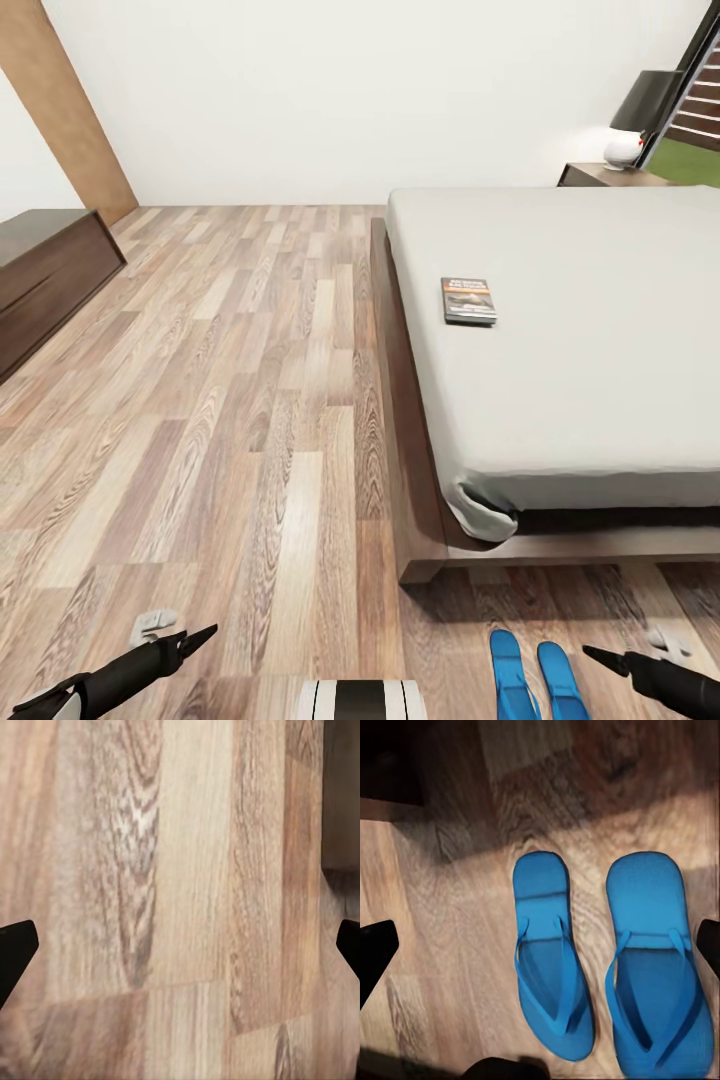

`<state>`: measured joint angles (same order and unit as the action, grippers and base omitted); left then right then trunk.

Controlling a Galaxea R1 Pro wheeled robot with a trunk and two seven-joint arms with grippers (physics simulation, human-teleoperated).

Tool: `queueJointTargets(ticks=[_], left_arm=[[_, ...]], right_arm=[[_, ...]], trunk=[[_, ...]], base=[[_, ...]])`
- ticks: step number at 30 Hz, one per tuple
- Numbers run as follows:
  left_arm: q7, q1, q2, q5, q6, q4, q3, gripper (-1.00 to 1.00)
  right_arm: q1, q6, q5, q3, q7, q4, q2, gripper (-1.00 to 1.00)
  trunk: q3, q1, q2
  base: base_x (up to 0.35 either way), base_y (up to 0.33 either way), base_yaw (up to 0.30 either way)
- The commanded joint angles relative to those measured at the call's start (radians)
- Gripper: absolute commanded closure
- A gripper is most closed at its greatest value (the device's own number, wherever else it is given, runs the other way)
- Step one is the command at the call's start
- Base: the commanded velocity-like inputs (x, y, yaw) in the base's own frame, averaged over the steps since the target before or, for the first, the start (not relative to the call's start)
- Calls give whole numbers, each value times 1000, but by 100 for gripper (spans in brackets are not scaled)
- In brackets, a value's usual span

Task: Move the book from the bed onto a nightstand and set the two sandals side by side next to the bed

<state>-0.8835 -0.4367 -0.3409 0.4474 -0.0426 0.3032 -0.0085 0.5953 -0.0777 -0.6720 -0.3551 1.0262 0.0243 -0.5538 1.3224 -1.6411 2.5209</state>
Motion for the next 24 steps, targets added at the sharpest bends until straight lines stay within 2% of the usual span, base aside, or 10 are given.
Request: queueJointTargets(ticks=[1, 5, 8, 13, 24], left_arm=[[-3, 0, 0, 5, -4, -1, -1, -100], [-1, 0, 0, 5, -4, -2, -1, -100], [-2, 0, -1, 5, -3, -1, -1, -100], [-2, 0, -1, 5, -3, -2, 0, -100], [-2, 0, -1, 5, -5, -2, -1, -100]], right_arm=[[1, -3, -11, -5, 4, 22, 1, -100], [1, 40, -11, -5, 1, 51, 1, -100], [1, 52, -11, -5, 0, 56, 2, -100], [1, 54, -11, -5, 0, 57, 2, -100], [1, 55, -11, -6, -2, 57, 2, -100]], trunk=[[1, 0, 0], [1, 0, 0], [1, 0, 0], [1, 0, 0], [1, 0, 0]], base=[[0, 0, 0], [-52, 0, 0], [-262, 0, 0], [-149, 0, 0], [-8, 0, 0]])
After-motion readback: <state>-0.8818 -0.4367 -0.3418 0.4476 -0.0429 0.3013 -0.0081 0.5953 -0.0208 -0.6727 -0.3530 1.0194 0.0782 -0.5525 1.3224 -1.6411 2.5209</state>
